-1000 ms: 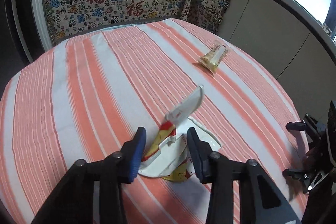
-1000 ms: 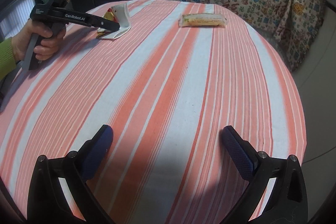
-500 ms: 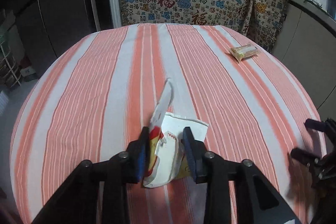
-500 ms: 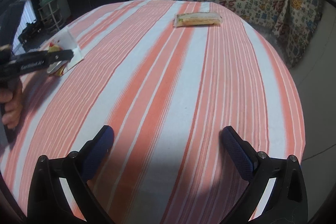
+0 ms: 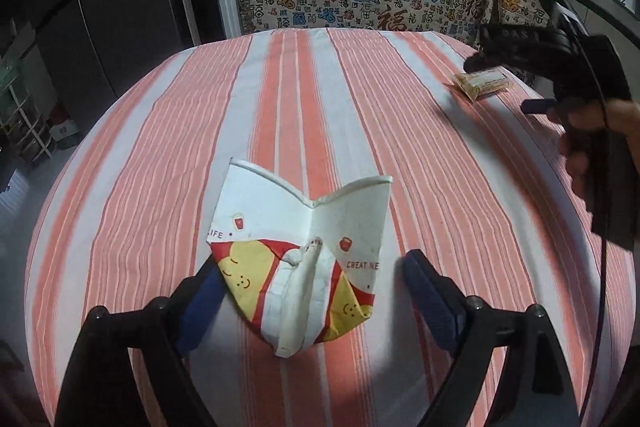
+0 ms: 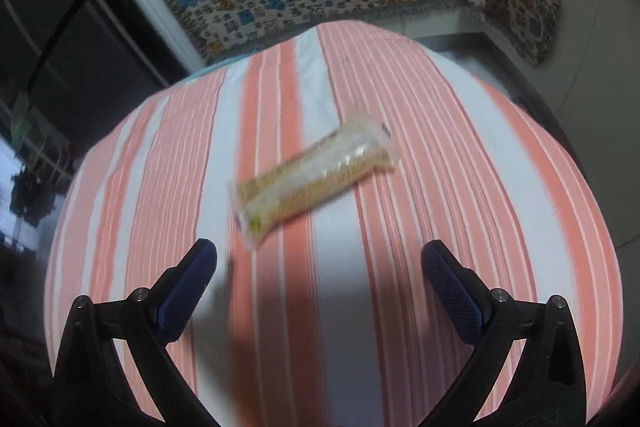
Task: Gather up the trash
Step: 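Grasp the snack bar packet with the right tool while the left tool holds the wrapper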
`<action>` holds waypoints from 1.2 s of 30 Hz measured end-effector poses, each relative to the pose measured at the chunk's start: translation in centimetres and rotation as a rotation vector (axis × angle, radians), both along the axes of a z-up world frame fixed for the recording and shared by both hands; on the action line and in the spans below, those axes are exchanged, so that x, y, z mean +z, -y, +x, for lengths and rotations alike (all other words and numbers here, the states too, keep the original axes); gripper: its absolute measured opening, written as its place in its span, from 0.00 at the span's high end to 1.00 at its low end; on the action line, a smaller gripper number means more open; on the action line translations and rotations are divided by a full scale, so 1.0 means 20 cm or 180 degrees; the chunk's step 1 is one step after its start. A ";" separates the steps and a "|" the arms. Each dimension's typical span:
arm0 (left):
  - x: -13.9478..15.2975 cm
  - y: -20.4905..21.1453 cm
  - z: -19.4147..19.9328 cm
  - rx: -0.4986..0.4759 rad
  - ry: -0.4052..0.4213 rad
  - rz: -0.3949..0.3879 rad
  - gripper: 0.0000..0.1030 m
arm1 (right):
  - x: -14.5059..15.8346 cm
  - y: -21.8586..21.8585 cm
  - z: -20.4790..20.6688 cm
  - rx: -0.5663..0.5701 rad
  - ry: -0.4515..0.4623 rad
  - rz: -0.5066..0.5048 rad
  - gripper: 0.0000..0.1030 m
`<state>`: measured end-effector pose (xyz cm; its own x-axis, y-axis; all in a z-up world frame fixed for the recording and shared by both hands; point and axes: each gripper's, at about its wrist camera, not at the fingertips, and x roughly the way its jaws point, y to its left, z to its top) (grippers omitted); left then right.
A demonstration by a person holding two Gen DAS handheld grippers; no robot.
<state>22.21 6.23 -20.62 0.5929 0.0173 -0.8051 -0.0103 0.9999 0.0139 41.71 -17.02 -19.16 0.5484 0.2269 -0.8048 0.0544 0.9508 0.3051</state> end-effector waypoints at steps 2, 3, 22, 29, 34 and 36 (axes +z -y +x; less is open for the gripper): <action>0.00 0.00 0.01 0.0001 -0.0003 -0.0003 0.13 | 0.00 -0.02 0.09 -0.0192 -0.0043 -0.0009 0.00; 0.00 0.00 0.01 -0.0001 -0.0005 -0.0003 0.13 | 0.00 -0.03 0.12 -0.0245 -0.0041 -0.0091 0.00; 0.01 -0.01 0.00 -0.0016 -0.0004 -0.0007 0.12 | -0.01 -0.23 -0.84 0.2118 0.0429 -0.0548 0.63; 0.03 -0.07 -0.06 -0.0391 0.0001 -0.0239 0.12 | -0.02 -0.04 -1.09 0.1870 0.0380 -0.0449 0.26; 0.09 -0.12 -0.13 -0.0619 0.0005 -0.0547 0.12 | 0.06 0.02 -1.07 0.1809 0.0181 -0.0387 0.25; 0.12 -0.10 -0.13 -0.0673 0.0026 -0.0537 0.12 | 0.08 0.00 -1.06 0.1786 0.0082 -0.0342 0.25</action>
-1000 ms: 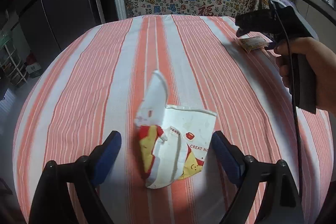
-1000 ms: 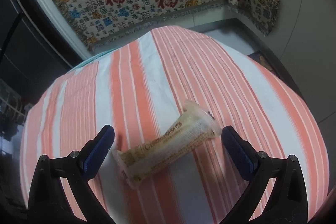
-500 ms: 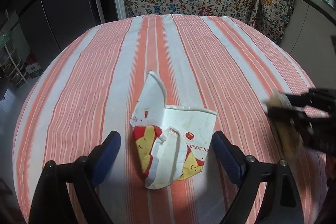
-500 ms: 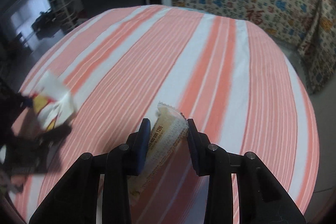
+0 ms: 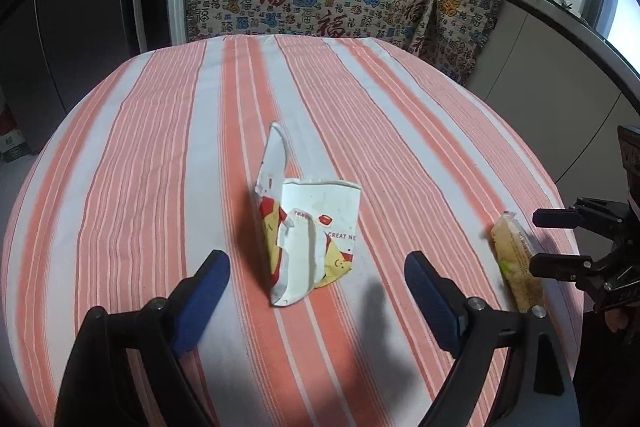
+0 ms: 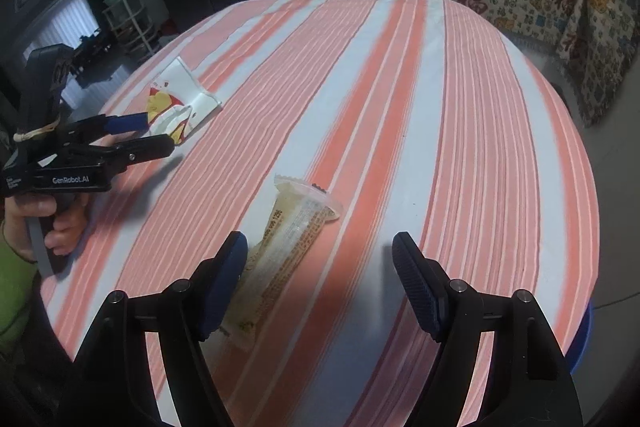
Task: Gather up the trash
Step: 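Grasp the snack bar packet with the right tool while the left tool holds the wrapper, then carry wrapper and snack packet over the wastebasket and open both tools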
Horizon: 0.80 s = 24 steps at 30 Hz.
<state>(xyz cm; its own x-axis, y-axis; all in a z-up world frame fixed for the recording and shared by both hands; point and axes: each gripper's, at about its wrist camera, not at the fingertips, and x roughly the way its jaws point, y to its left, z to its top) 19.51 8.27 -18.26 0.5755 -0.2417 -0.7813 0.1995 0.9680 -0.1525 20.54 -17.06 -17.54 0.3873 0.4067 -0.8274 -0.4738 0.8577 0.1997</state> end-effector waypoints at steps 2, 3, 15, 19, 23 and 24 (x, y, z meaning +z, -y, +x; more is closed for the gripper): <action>0.01 0.01 0.00 -0.0005 -0.0003 0.0026 0.12 | 0.01 -0.01 -0.01 -0.0056 -0.0122 0.0079 0.25; 0.02 0.01 0.01 -0.0002 -0.0014 0.0033 0.12 | 0.01 -0.02 -0.02 -0.0078 -0.0172 0.0125 0.25; 0.01 -0.18 0.06 0.0158 -0.0169 -0.0375 0.47 | -0.04 -0.13 -0.08 -0.0165 -0.0179 0.0064 0.34; 0.01 -0.13 0.09 0.0151 -0.0183 -0.0321 0.92 | -0.04 -0.09 -0.07 -0.0216 -0.0198 0.0100 0.82; 0.08 -0.07 0.05 0.0151 -0.0036 -0.0420 0.93 | 0.02 0.00 -0.11 -0.0248 -0.0110 0.0207 0.85; 0.10 -0.04 0.04 0.0114 -0.0008 -0.0418 0.93 | 0.03 0.03 -0.11 -0.0258 -0.0089 0.0226 0.85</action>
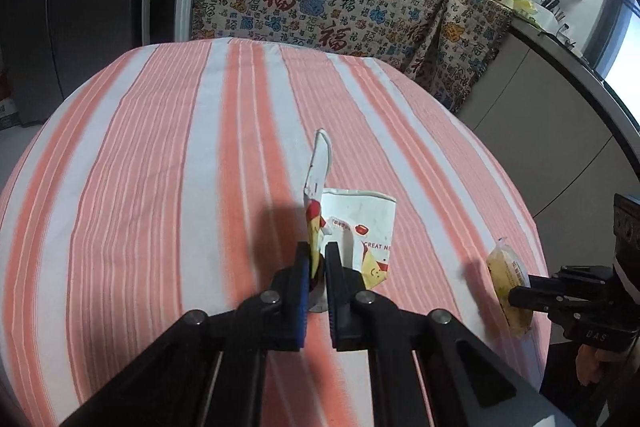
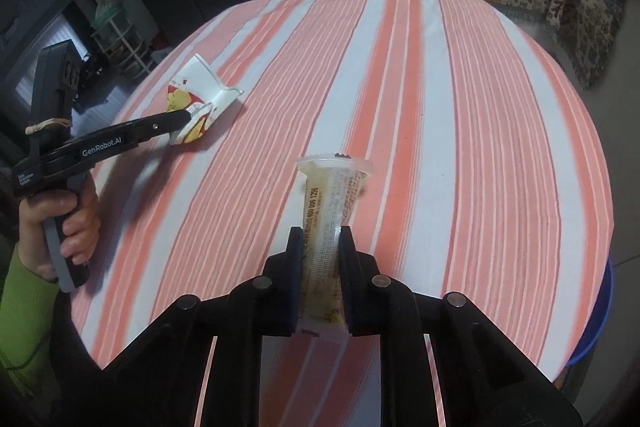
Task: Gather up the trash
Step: 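Carry wrapper and snack packet over the wastebasket and open both tools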
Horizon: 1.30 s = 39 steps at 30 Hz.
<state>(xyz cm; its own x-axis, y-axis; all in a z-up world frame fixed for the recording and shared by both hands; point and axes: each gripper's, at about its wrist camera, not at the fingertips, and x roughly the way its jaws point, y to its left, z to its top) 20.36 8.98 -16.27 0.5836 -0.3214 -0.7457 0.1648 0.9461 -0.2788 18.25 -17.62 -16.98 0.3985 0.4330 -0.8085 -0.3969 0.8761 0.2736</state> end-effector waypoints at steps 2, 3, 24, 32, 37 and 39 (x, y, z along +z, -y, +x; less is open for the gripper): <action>0.04 0.09 -0.02 -0.0088 0.0031 -0.0011 0.93 | 0.03 0.10 -0.02 -0.0058 0.0052 0.0039 0.85; 0.06 0.16 -0.03 -0.0151 0.0040 -0.0045 0.93 | 0.05 0.16 -0.03 -0.0115 0.0067 0.0073 0.85; -0.05 2.28 -0.03 -0.1840 -0.0209 0.0107 0.93 | -0.13 1.79 -0.08 -0.1787 -0.0207 0.0068 0.85; -0.36 2.57 0.09 -0.1830 -0.0425 0.0381 0.91 | -0.41 2.05 0.05 -0.1860 -0.0538 0.0338 0.85; -0.50 2.64 0.14 -0.1829 -0.0443 0.0470 0.70 | -0.61 2.15 0.13 -0.1903 -0.0722 0.0580 0.65; -0.52 2.66 0.16 -0.1801 -0.0398 0.0465 0.57 | -0.65 2.18 0.13 -0.2004 -0.0774 0.0662 0.34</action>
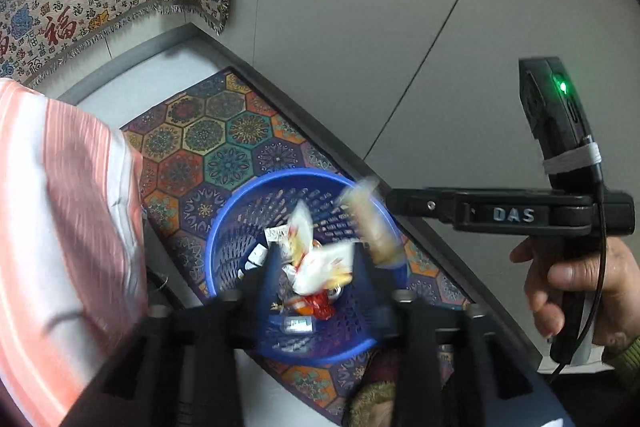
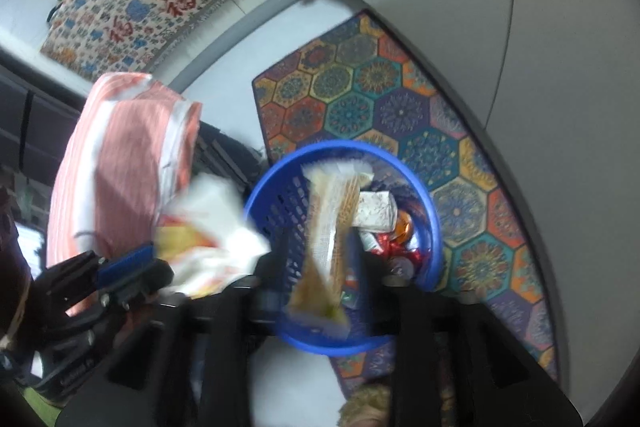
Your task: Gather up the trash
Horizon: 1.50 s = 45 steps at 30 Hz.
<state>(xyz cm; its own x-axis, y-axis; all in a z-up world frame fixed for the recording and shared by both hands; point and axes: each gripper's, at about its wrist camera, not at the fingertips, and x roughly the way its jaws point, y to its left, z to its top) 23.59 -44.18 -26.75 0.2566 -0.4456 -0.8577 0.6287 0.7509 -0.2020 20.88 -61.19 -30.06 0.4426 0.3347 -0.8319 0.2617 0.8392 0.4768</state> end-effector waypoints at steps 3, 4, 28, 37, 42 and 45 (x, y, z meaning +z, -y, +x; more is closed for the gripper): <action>0.02 0.00 0.00 0.0032 0.0104 0.0016 0.50 | 0.01 0.04 -0.03 -0.0135 0.0040 0.0028 0.25; 0.03 0.00 -0.01 0.0054 0.0132 0.0011 0.48 | 0.03 0.06 -0.04 -0.0184 0.0061 -0.0021 0.18; 0.75 -0.18 -0.65 0.0433 0.1260 0.0060 0.00 | 0.77 -0.27 -0.92 -0.0526 0.0628 -0.1582 0.00; 0.74 -0.20 -0.62 0.0507 0.0872 0.0188 0.00 | 0.78 -0.34 -0.99 -0.0599 0.0518 -0.1598 0.00; 0.69 -0.19 -0.63 0.0442 0.0789 0.0211 0.00 | 0.75 -0.38 -1.01 -0.0532 0.0469 -0.1560 0.00; 0.68 -0.18 -0.64 0.0423 0.0787 0.0218 0.00 | 0.74 -0.39 -1.02 -0.0520 0.0453 -0.1554 0.00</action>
<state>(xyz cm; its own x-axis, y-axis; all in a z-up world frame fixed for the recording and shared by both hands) 10.88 -40.52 -13.05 0.5139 -0.3373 -0.7888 0.5477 0.8367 -0.0010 0.42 -53.40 -15.21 0.5764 -0.1590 -0.8015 0.3687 0.9260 0.0815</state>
